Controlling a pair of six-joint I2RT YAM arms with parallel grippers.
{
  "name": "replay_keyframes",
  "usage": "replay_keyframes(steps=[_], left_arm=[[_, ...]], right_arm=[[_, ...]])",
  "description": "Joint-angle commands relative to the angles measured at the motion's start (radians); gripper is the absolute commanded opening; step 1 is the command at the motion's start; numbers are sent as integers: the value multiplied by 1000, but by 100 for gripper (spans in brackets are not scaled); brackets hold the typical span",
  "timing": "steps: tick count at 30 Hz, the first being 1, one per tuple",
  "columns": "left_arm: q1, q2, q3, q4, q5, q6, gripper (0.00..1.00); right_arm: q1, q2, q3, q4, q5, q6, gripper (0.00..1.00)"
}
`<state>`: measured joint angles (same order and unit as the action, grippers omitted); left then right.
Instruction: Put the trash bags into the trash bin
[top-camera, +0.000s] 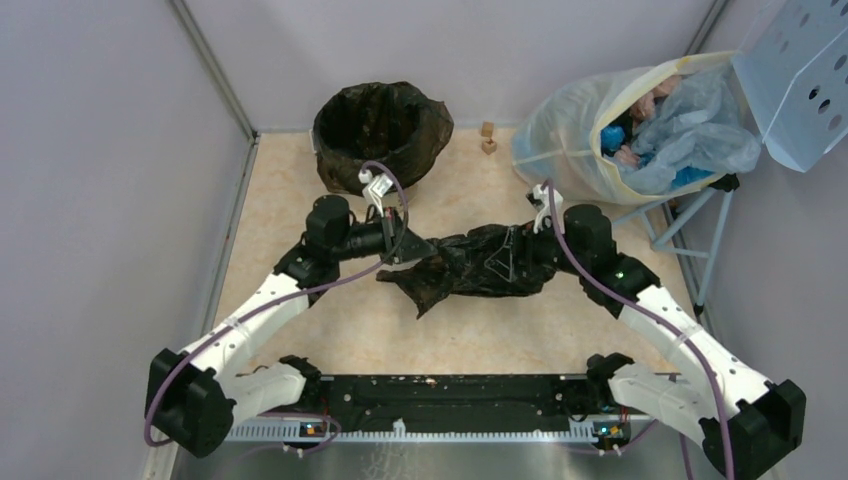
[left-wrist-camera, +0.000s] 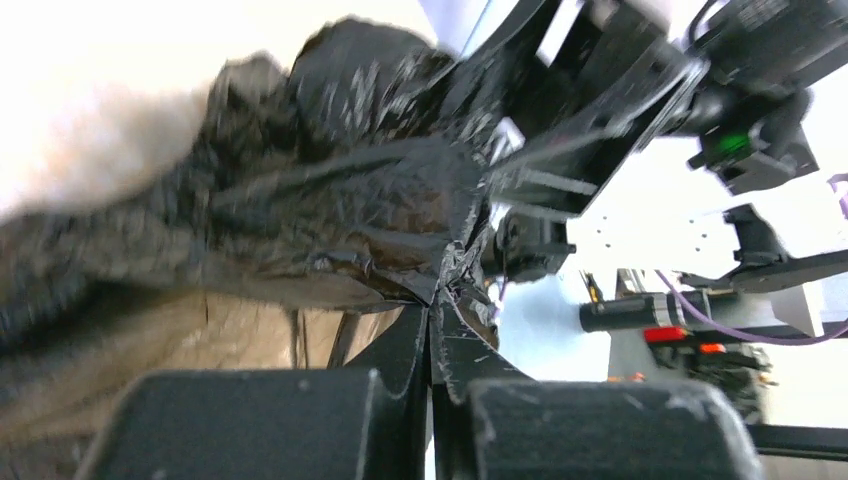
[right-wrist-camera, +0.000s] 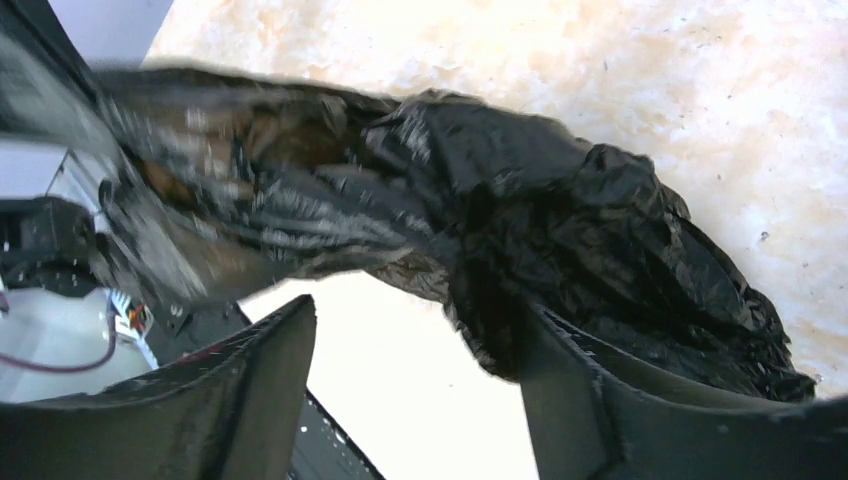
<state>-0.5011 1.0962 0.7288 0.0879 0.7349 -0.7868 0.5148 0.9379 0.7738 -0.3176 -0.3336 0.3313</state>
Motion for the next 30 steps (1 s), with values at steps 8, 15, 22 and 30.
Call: replay_keyframes(steps=[8, 15, 22, 30], left_arm=[[0, 2, 204, -125, 15, 102, 0], [-10, 14, 250, -143, 4, 114, 0], [-10, 11, 344, -226, -62, 165, 0], [-10, 51, 421, -232, 47, 147, 0]], right_arm=[[219, -4, 329, -265, 145, -179, 78], [306, 68, 474, -327, 276, -231, 82], [306, 110, 532, -432, 328, -310, 84], [310, 183, 587, -381, 90, -387, 86]])
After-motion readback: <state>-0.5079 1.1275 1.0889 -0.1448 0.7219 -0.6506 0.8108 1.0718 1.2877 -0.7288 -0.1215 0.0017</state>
